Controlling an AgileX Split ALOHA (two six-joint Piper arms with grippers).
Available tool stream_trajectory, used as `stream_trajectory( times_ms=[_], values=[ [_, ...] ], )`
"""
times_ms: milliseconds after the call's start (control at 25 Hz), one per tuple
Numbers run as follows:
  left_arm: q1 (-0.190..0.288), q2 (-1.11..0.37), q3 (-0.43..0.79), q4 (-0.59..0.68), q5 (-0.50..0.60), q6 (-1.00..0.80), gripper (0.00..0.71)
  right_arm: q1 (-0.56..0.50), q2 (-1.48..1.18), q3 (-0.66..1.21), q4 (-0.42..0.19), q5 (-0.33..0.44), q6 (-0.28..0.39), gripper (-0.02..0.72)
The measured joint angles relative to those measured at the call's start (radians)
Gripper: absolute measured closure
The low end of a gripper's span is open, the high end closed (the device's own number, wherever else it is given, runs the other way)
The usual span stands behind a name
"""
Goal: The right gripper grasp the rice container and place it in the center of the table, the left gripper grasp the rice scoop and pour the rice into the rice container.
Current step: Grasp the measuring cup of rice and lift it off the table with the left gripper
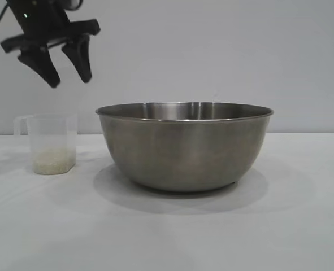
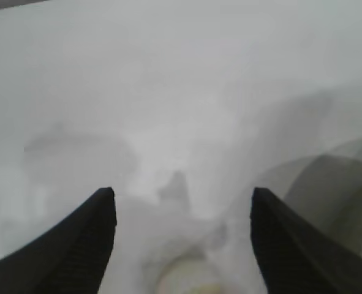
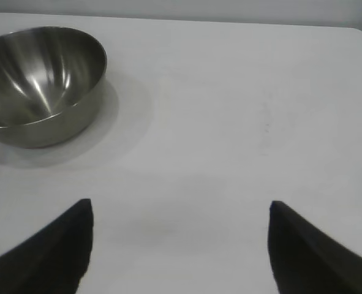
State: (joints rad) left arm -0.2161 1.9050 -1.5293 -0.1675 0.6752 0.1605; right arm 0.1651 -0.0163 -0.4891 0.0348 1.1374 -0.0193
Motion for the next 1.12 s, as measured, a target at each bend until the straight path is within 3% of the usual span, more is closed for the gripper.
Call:
stream_trajectory(
  times_ms=[240,640,880,1120],
  values=[
    [0.0,-0.148,0.0,0.114,0.133,-0.129,0.294,0.0,0.0,0.0,0.0,0.0,0.0,0.198],
    [0.0,-0.366,0.027,0.132,0.351,-0.168,0.294,0.0,0.0,0.0,0.0,0.0,0.0,0.198],
    [0.0,-0.539,0.194,0.133,0.351,-0.187,0.294,0.0,0.0,0.0,0.0,0.0,0.0,0.198],
    [0.0,-0.756,0.46,0.13,0.213,-0.205,0.294,0.0,0.0,0.0,0.0,0.0,0.0,0.198]
  ],
)
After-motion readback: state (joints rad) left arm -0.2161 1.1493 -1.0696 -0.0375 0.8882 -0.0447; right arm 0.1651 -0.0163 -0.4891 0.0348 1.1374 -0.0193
